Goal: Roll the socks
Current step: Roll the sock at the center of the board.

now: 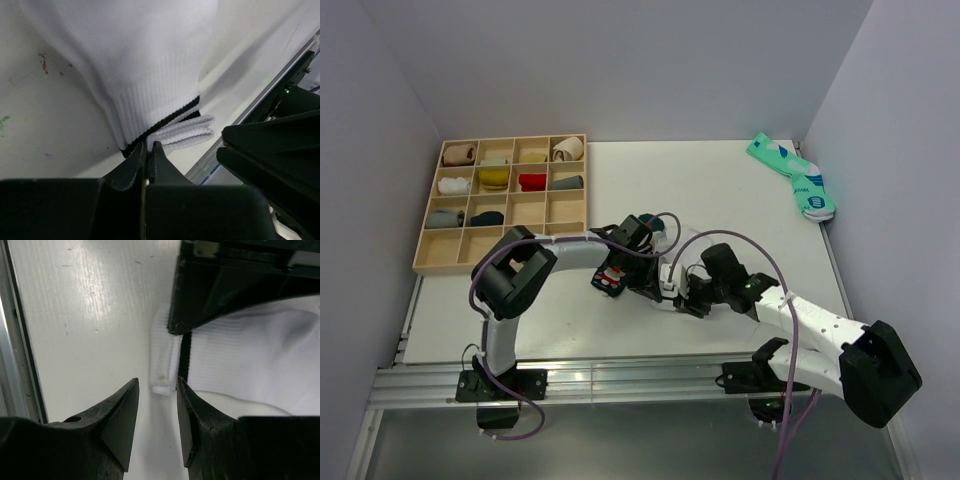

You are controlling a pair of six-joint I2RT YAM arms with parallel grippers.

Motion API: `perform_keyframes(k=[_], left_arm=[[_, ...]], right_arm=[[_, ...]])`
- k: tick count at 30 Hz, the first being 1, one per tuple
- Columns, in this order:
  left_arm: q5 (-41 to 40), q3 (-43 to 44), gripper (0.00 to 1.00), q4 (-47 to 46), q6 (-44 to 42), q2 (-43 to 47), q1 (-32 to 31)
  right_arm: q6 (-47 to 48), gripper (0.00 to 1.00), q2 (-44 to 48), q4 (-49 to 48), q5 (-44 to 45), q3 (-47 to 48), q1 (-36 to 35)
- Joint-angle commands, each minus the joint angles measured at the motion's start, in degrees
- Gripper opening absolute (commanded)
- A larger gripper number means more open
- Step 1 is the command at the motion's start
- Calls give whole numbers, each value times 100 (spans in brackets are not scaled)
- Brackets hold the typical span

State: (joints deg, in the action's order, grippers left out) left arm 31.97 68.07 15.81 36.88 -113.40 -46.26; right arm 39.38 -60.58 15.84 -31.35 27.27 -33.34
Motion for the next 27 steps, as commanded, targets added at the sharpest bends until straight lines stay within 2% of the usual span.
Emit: perform_keyframes(k=[1, 9, 27], left_arm=[[-103, 30, 0, 396, -182, -278, -6], [-59, 92, 0, 475, -217, -384, 20], [126, 294, 0, 704, -392, -525, 100]], right_arm=[[141, 44, 125, -353, 129, -64, -207], [149, 44, 108, -529, 340, -143, -585], [193, 43, -622, -792, 1158, 59, -1236]])
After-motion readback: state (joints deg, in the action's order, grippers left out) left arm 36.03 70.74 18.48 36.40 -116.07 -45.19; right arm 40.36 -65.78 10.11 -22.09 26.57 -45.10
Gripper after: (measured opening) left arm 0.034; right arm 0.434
